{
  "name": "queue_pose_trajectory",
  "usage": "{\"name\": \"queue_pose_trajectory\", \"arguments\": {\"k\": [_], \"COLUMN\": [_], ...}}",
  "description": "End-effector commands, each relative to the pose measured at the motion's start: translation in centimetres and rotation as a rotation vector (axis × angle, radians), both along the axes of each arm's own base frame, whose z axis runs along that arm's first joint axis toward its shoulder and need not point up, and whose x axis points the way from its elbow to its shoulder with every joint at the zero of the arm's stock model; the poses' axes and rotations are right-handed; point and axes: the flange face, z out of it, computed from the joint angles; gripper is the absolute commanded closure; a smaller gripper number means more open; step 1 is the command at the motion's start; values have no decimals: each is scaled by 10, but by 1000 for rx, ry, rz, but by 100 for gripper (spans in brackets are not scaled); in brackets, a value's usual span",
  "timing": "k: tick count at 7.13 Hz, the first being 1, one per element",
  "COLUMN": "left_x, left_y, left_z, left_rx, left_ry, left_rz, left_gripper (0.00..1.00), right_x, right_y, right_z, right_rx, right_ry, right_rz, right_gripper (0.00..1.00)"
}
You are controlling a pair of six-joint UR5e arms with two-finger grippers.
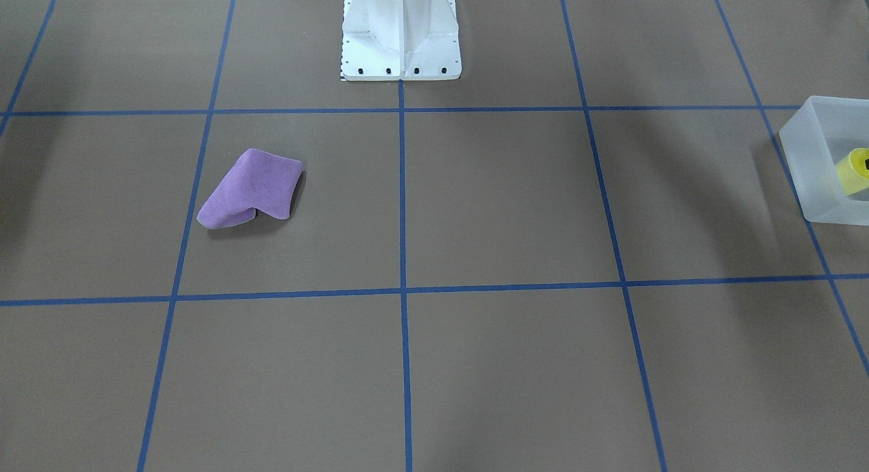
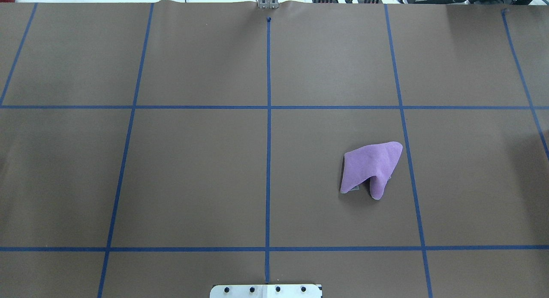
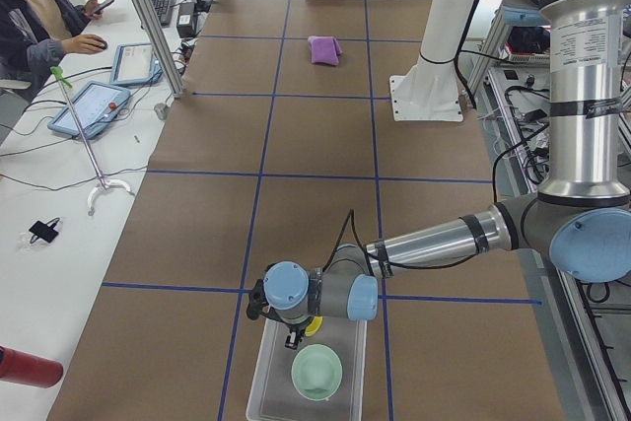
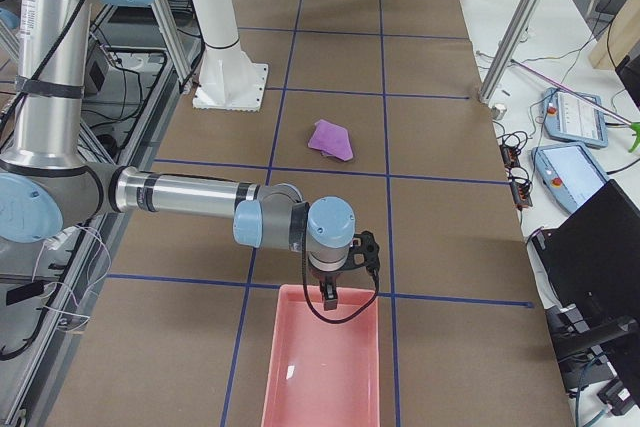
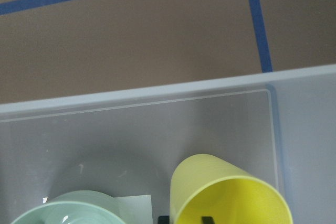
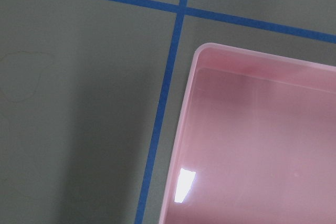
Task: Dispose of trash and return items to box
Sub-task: 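Release the cup and withdraw the left gripper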
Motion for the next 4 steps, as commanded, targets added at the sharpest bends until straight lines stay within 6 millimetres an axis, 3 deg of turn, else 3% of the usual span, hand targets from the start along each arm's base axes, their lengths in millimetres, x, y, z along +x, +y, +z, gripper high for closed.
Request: {"name": "queue_pose_trajectory", "arguments": {"k": [1,2,3,4], "left_x": [0,0,2,5], "left_y": [-13,-21,-26,-24], "left_z": [-48,-95,-160,-208], "left_rx": [73,55,-1,-31], "left_ry": [43,61,55,64], "left_rz": [-11,-28,-79,-139], "left_gripper": [2,2,2,2], "right_x": [0,0,-1,-11], "right_y": [0,-1,-5,-11], "right_z": [0,-2,-9,-19], "right_rx": [1,8,46,40], "right_ry": [0,-1,-3,-39], "right_rz": [0,0,-1,33], "right_gripper": [0,0,0,0]}}
